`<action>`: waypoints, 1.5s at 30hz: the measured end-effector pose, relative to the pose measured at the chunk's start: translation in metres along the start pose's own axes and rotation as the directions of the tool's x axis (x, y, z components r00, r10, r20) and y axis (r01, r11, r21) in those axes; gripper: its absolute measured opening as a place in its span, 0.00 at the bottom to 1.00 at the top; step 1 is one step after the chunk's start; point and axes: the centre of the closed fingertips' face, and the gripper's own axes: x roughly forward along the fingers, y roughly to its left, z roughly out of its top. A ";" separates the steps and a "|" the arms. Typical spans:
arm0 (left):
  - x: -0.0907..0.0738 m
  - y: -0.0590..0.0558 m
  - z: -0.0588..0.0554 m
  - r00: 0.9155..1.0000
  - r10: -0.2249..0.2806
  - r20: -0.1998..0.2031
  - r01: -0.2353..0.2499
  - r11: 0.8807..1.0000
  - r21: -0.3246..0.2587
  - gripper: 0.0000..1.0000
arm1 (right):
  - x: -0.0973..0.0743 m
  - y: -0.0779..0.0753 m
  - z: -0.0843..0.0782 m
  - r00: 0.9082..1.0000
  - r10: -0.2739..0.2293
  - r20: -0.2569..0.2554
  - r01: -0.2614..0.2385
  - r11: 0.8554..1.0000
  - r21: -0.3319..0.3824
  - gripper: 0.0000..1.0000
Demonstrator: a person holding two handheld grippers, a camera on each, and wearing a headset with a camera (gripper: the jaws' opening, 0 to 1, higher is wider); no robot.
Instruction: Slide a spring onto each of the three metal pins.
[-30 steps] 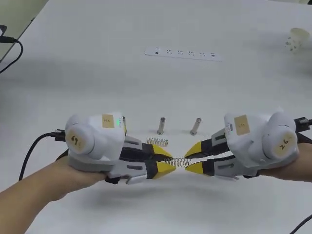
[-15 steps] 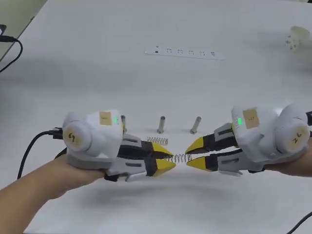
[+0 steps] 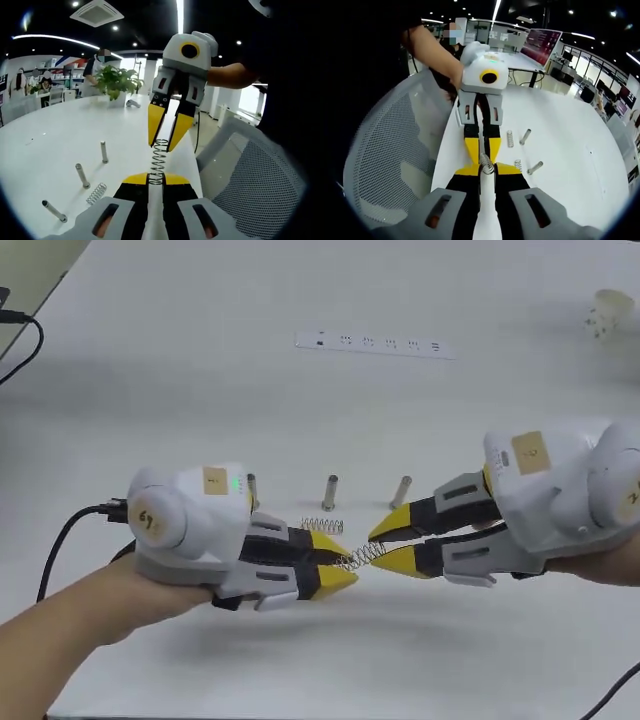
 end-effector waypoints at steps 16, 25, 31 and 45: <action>0.003 -0.004 0.001 1.000 -0.002 -0.006 0.002 1.000 0.018 0.02 | 0.009 0.002 0.019 0.999 0.001 0.046 0.003 0.998 -0.067 0.07; 0.002 -0.004 0.000 1.000 0.000 -0.006 0.000 1.000 0.014 0.02 | 0.013 0.001 0.021 0.996 -0.013 0.094 0.018 0.999 -0.048 0.07; 0.002 -0.005 -0.002 1.000 -0.006 -0.015 0.006 1.000 0.012 0.02 | 0.014 0.004 0.021 0.996 -0.005 0.092 0.013 0.997 -0.078 0.07; 0.001 -0.002 0.000 1.000 0.009 -0.009 -0.009 1.000 0.005 0.02 | 0.015 0.001 0.024 0.992 -0.020 0.123 0.028 0.998 -0.059 0.07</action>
